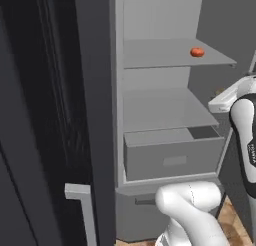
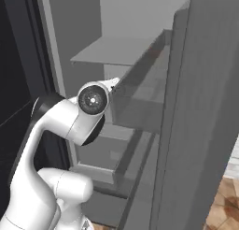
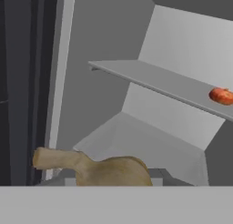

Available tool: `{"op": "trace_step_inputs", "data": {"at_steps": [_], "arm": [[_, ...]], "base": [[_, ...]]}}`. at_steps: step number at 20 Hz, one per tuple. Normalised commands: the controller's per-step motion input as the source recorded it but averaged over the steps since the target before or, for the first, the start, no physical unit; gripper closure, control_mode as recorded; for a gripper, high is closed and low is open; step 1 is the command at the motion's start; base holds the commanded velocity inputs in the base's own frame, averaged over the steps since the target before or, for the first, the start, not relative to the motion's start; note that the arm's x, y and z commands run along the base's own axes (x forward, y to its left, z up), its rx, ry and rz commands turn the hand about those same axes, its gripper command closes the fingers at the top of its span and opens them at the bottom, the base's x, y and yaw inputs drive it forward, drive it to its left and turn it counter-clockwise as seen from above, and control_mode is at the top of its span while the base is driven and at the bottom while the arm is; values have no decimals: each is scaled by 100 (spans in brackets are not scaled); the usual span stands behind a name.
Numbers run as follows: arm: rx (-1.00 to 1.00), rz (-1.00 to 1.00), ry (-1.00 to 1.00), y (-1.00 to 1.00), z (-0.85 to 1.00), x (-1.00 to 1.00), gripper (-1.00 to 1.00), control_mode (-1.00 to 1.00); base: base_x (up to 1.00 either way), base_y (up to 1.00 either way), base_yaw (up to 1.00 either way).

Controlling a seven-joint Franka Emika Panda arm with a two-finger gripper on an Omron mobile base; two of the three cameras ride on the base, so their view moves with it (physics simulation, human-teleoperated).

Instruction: Retrieve the bottle and the shaker from the cabinet and place them next to the mixing bowl on the counter. Then add garlic from the fridge to the mixing bowl.

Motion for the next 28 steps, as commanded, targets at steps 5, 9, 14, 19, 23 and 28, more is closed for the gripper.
{"op": "trace_step_inputs", "data": {"at_steps": [5, 9, 14, 19, 23, 28], "arm": [[0, 0, 0, 0, 0, 0, 100, 100], [0, 0, 0, 0, 0, 0, 100, 100], [0, 0, 0, 0, 0, 0, 100, 100], [0, 0, 0, 0, 0, 0, 100, 100], [0, 0, 0, 0, 0, 0, 100, 100], [0, 0, 0, 0, 0, 0, 100, 100]], "base": [[-22, -54, 0], [-42, 1, 0], [-74, 34, 2], [-94, 22, 6], [-100, 26, 11], [-100, 22, 18]]}}
